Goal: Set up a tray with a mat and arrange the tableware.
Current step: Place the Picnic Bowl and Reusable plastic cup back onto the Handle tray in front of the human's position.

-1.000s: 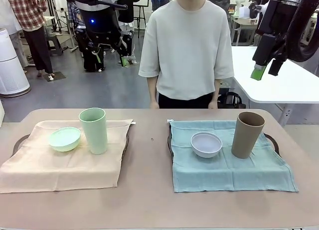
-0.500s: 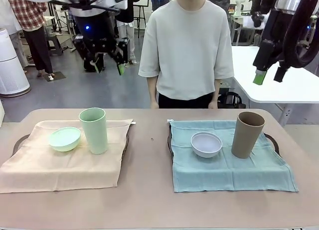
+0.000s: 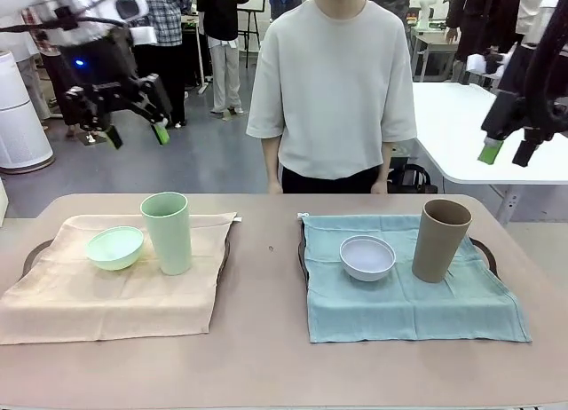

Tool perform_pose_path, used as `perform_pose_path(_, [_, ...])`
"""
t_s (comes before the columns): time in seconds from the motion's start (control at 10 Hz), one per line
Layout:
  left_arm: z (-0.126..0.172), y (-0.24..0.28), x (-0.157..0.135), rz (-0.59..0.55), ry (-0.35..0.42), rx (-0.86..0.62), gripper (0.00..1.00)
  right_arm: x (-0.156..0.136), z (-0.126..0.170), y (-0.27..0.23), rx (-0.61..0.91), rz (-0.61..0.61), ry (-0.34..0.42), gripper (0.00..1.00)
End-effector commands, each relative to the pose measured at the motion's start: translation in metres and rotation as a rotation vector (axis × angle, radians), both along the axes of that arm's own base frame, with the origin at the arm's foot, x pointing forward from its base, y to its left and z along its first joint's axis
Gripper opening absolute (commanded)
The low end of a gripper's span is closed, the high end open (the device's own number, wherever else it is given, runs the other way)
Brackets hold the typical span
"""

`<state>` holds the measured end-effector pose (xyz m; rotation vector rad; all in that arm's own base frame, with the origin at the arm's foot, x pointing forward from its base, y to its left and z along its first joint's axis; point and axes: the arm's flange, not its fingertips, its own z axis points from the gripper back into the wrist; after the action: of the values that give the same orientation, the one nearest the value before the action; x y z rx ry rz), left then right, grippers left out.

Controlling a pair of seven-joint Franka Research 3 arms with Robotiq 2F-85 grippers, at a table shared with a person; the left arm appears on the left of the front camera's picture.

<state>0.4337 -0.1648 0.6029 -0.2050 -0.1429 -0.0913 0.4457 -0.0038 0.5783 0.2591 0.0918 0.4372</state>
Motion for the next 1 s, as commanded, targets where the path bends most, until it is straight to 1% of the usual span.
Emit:
perform_pose_path(0.0, [0.005,0.040,-0.015,0.049,0.001,-0.129,1.00,-0.004,0.002,-0.057,0.256,0.076,0.044,1.00])
perform_pose_path(0.1, [0.002,0.078,-0.020,0.117,-0.009,-0.221,1.00,-0.009,-0.001,-0.091,0.357,0.052,0.047,1.00])
perform_pose_path(0.2, [-0.004,0.102,-0.019,0.158,-0.022,-0.293,1.00,-0.015,-0.002,-0.117,0.425,0.022,0.024,1.00])
perform_pose_path(0.3, [-0.013,0.128,-0.022,0.191,-0.018,-0.367,1.00,-0.022,-0.007,-0.137,0.479,0.001,0.021,1.00])
perform_pose_path(0.5, [-0.032,0.182,-0.041,0.154,-0.001,-0.519,1.00,-0.042,-0.020,-0.175,0.607,-0.023,0.024,1.00])
perform_pose_path(0.6, [-0.043,0.211,-0.049,0.190,0.003,-0.578,1.00,-0.054,-0.027,-0.194,0.652,-0.041,0.015,1.00])
perform_pose_path(0.7, [-0.054,0.238,-0.056,0.212,0.014,-0.575,1.00,-0.065,-0.034,-0.206,0.679,-0.062,0.010,1.00])
perform_pose_path(0.8, [-0.059,0.238,-0.062,0.186,-0.065,-0.372,1.00,-0.068,-0.041,-0.207,0.625,-0.083,0.025,1.00])
perform_pose_path(0.9, [-0.046,0.225,-0.048,0.220,0.002,-0.548,1.00,-0.064,-0.033,-0.200,0.624,-0.062,0.023,1.00])
